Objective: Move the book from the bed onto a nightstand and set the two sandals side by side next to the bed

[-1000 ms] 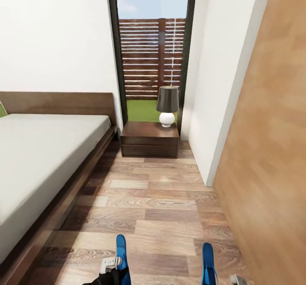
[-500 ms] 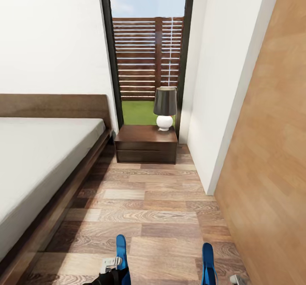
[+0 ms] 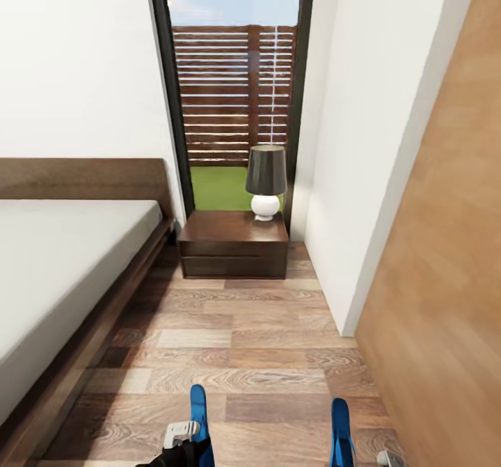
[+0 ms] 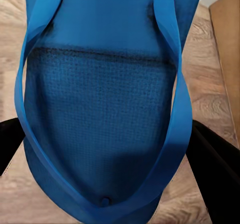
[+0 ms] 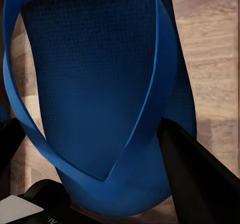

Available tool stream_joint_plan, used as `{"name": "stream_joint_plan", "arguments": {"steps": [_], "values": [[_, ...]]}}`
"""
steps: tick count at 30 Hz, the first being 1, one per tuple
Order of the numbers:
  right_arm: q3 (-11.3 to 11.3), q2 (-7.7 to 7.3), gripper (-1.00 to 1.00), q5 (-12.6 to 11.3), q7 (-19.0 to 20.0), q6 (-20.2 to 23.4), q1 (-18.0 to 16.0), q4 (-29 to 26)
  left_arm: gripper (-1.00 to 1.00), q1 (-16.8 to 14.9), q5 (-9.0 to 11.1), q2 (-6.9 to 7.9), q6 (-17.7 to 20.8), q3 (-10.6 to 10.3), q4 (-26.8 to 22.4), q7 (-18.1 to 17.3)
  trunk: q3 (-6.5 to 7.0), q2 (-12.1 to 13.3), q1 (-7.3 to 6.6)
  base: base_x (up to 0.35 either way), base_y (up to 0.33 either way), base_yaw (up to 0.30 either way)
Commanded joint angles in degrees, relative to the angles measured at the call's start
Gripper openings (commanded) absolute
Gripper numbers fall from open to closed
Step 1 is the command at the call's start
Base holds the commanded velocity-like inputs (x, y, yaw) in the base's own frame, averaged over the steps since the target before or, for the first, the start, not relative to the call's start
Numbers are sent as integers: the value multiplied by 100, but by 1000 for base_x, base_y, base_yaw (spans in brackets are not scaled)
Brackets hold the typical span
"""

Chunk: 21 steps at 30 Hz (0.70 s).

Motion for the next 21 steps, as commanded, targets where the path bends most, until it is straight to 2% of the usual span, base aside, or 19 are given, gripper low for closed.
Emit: {"name": "stream_joint_plan", "arguments": {"steps": [1, 13, 21], "values": [[-58, 3, -100, 34, 16, 60, -3, -9, -100, -4, 42, 5, -34, -45, 5, -3, -5, -2, 2, 326, 0, -95], [-58, 1, -100, 35, 16, 61, -3, -9, -100, -4, 42, 5, -34, -45, 7, -3, -5, -2, 2, 326, -1, -14], [-58, 3, -100, 35, 16, 61, -3, -9, -100, -4, 42, 5, -34, -45, 7, -3, -5, -2, 2, 323, -94, 0]]}}
